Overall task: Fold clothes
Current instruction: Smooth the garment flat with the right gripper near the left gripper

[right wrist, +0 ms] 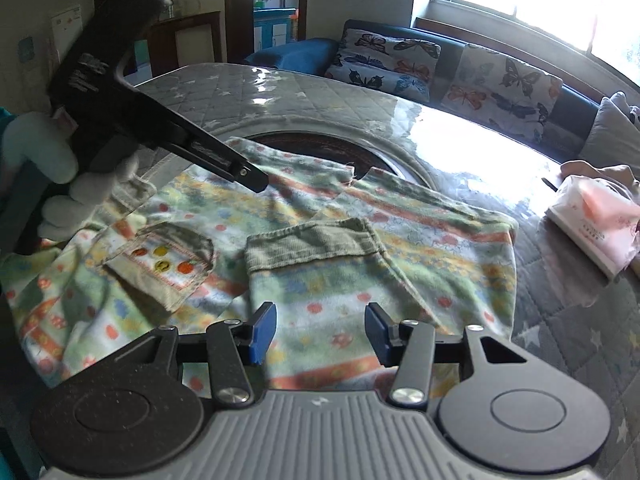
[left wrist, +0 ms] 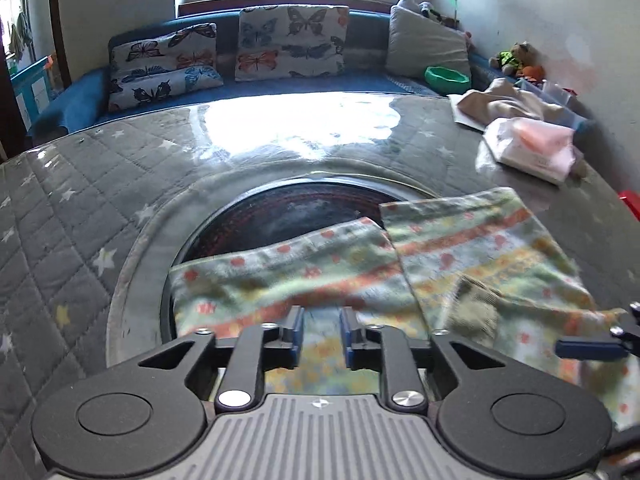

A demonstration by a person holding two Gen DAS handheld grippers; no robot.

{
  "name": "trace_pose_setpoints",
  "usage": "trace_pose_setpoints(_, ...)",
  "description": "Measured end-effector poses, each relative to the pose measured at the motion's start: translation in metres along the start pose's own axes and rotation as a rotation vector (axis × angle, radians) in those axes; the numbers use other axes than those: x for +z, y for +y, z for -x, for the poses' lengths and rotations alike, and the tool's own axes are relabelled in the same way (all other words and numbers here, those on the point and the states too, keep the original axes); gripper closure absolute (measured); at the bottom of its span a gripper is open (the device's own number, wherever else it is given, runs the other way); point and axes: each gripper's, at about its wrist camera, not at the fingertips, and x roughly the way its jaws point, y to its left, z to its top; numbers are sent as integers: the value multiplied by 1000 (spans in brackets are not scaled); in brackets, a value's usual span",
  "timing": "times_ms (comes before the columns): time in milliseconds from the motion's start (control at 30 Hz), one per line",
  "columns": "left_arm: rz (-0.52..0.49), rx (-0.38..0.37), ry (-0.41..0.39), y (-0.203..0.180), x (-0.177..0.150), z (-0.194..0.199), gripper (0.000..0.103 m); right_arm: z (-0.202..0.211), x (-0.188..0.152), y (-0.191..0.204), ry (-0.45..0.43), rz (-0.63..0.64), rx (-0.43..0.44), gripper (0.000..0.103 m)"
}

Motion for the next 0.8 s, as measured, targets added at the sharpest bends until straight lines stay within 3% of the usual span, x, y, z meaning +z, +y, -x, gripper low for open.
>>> trace_pose_setpoints(367,48,-89,-8,-12,-53,54,68,-3,-2,19,-34,-35,20,55)
trace_pose_setpoints(533,68,-122,-10,-17,-75,74,64,-12,-2,33,-42,-13,-10,57)
trace_pose_setpoints(633,77,-129,-6,-18,-82,74,60,-16,-2,40,-51,-10,-27,64)
trace_pose_setpoints(700,76,-131,-9,-19,-84,74,59,-17,-1,45,-59,1,-38,76)
trace_pose_setpoints(800,77,-137,-14,-19,-87,75,56,-15,-1,47,-70,-12,-38,84)
